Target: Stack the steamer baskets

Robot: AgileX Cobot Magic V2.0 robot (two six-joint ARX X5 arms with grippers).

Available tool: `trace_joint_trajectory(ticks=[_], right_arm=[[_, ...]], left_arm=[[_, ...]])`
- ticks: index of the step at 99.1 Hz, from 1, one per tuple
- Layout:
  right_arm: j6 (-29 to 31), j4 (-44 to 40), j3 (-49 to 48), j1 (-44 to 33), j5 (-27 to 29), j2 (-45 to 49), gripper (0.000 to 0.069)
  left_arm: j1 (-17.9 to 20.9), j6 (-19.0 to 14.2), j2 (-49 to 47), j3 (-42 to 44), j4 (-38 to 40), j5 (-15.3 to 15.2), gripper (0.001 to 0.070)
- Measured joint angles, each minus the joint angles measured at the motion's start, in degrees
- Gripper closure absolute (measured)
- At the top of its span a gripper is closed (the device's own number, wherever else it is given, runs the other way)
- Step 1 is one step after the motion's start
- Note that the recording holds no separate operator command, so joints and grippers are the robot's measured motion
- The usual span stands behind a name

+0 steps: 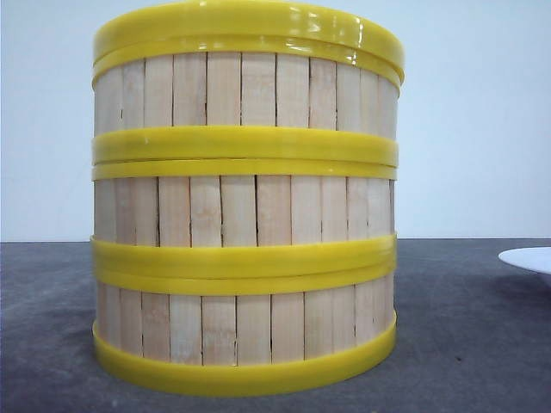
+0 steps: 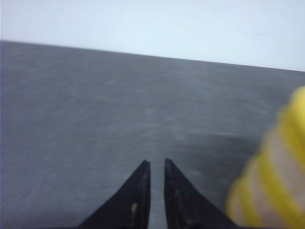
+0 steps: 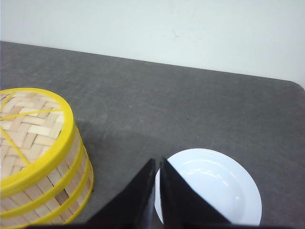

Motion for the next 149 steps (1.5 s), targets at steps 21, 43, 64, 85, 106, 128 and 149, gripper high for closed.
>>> trace_joint_trajectory(ticks=[21,43,64,85,106,128,149], right_arm=[[0.0,0.0,0.0,0.0,0.0,0.0,0.0680],[0.0,0.0,0.0,0.0,0.0,0.0,0.0680],[0.0,0.0,0.0,0.0,0.0,0.0,0.0680],[0.0,0.0,0.0,0.0,0.0,0.0,0.0680],[0.0,0.0,0.0,0.0,0.0,0.0,0.0680],[0.0,0.0,0.0,0.0,0.0,0.0,0.0680],[0.0,0.0,0.0,0.0,0.0,0.0,0.0680]], left_arm=[[7.1,2.9,-6.1,-13.2,8.6,-0.1,0.0684],[9.3,3.9,-10.5,-22.9,13.7,-0.2,0.0684],[9.3,4.0,-13.2,-26.2,14.6,-0.9,0.0684],[9.4,4.9,-14.9,-26.7,16.0,-1.6,0.0684],[9.4,5.3,-14.9,-26.7,16.1,-1.6,0.0684],[9.4,5.3,-14.9,-26.7,16.1,-1.6,0.0684],[9.4,5.4,-14.9,-26.7,16.1,-1.5,0.0684]])
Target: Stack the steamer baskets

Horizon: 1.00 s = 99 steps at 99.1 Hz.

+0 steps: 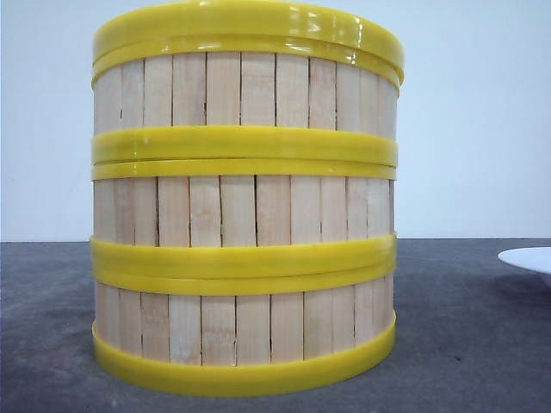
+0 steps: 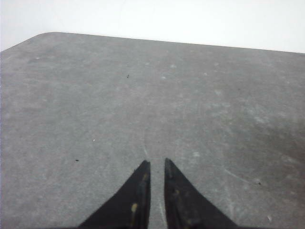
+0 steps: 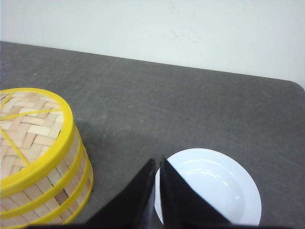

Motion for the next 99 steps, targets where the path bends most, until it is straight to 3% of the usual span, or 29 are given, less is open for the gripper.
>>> trace_joint_trajectory(ticks=[79,99], right_arm=[[0.0,0.1,0.0,-0.1,0.1,0.0,0.0680],[-1.4,5.1,0.0,-4.2,3.1,0.0,0.0680]], left_arm=[[0.0,0.0,0.0,0.0,0.0,0.0,0.0684],[0.0,0.0,0.0,0.0,0.0,0.0,0.0684]])
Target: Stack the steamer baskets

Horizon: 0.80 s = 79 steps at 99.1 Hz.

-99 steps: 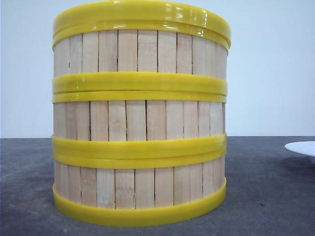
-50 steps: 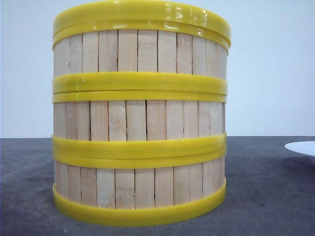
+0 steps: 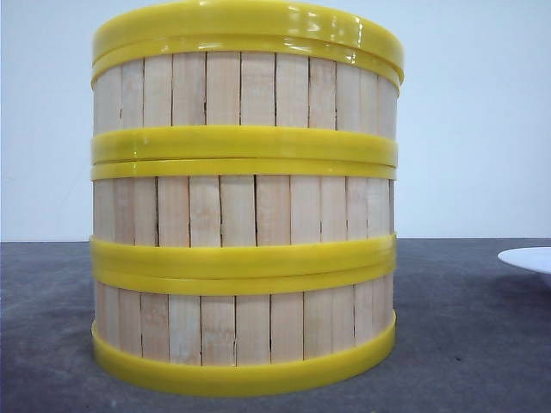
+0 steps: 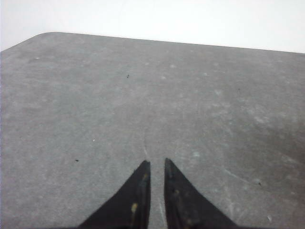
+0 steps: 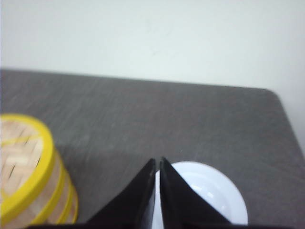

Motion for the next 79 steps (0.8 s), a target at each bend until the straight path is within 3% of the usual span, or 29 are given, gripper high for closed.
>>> trace_joint_trajectory(ticks=[38,61,79], right_arm=[[-9.9,10.1,-0.9,-19.3,-1.2,0.0,0.0680],[-13.8,12.2,-1.4,-34.6,-14.3,0.0,0.0680],[-17.3,18.4,-4.1,-42.9,-22.2,0.0,0.0680]], left_arm=[[0.0,0.0,0.0,0.0,0.0,0.0,0.0684],[0.0,0.0,0.0,0.0,0.0,0.0,0.0684],[0.0,0.0,0.0,0.0,0.0,0.0,0.0684]])
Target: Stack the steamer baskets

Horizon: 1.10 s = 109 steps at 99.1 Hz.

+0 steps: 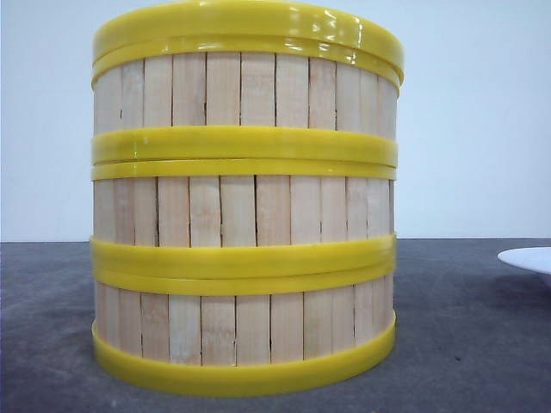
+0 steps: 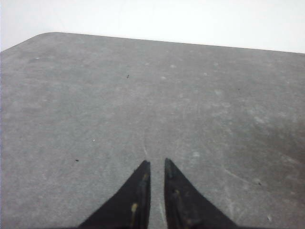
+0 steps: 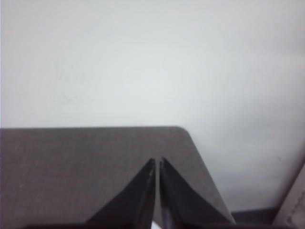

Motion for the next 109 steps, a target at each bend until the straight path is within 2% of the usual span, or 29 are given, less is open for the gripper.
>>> trace_joint_trajectory(ticks=[22,36,70,89,109], right_arm=[[-1.2,9.2,-8.3,-3.6,-6.5,0.0,0.0680],[-1.3,15.8,-16.9,-4.4,-7.0,-1.8,0.0680],[-1.3,39.0,-45.0,-5.3,-7.0,-13.1,0.0680],[-0.2,41.0,-57.3,-5.3,-7.0,-19.5,0.0680],[1.0,42.6,-63.8,-5.3,-8.5,-25.3,0.0680]], left_arm=[[0.0,0.0,0.0,0.0,0.0,0.0,0.0684],[0.0,0.0,0.0,0.0,0.0,0.0,0.0684],[0.0,0.0,0.0,0.0,0.0,0.0,0.0684],[0.0,0.0,0.0,0.0,0.0,0.0,0.0684],[0.0,0.0,0.0,0.0,0.0,0.0,0.0684]])
